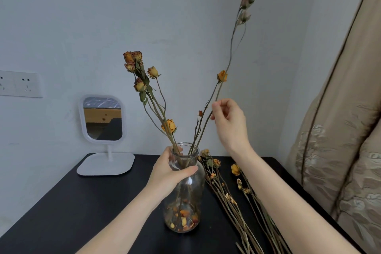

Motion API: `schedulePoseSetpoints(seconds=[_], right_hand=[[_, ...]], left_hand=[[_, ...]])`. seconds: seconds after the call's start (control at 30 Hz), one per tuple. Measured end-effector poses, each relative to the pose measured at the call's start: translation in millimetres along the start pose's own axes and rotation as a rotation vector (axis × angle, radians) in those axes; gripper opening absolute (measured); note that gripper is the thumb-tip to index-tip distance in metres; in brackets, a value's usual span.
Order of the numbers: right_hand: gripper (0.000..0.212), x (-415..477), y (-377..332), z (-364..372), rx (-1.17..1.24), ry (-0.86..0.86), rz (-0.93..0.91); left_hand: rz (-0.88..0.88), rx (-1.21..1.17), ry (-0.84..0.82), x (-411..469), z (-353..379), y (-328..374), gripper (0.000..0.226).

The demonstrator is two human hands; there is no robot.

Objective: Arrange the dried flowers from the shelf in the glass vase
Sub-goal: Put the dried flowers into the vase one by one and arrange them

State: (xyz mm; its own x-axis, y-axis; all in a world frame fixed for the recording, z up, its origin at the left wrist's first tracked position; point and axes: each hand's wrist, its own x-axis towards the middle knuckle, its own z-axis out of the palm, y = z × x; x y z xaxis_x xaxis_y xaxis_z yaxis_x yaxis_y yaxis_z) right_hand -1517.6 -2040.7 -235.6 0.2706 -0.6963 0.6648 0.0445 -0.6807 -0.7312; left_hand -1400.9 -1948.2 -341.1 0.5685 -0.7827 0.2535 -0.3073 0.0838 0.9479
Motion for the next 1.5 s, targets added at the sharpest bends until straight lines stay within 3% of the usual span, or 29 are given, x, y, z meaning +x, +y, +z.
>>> schedulePoseSetpoints(seconds=[0.13, 0.33, 0.53, 0.73, 1.07, 1.17, 1.33, 1.4, 1.5], right_hand=[[0.008, -23, 17, 6, -0.085, -0.171, 0.053], [0.006, -26, 22, 5, -0.19, -0.296, 0.158], [0.014, -1, 9, 2, 0.04, -0.248, 0.27], [0.026, -5, 14, 4, 0.021, -0.24, 0.231], [0.017, -7, 16, -4, 0.108, -0.275, 0.332], [0.016, -9, 16, -8, 0.127, -0.282, 0.326], [0.008, -14, 25, -24, 0.137, -0.271, 0.32], [0.006, -18, 35, -33, 0.109, -0.262, 0.346], [0.005, -29, 58, -48, 0.046, -0.242, 0.432]], left_hand=[[0.015, 0.007, 0.011, 1, 1, -3, 0.051], [0.008, 0.026, 0.016, 3, 1, -7, 0.053], [0.006, 0.022, 0.009, 3, 1, -7, 0.053], [0.012, 0.021, 0.013, 1, 1, -4, 0.054], [0.009, 0.041, 0.009, -3, 0, 0, 0.057], [0.051, 0.11, 0.048, -11, -1, 4, 0.062], [0.252, 0.185, 0.348, -50, -2, 3, 0.053], [0.377, 0.228, 0.317, -70, 2, 1, 0.043], [0.445, 0.304, 0.094, -91, 16, -7, 0.033]])
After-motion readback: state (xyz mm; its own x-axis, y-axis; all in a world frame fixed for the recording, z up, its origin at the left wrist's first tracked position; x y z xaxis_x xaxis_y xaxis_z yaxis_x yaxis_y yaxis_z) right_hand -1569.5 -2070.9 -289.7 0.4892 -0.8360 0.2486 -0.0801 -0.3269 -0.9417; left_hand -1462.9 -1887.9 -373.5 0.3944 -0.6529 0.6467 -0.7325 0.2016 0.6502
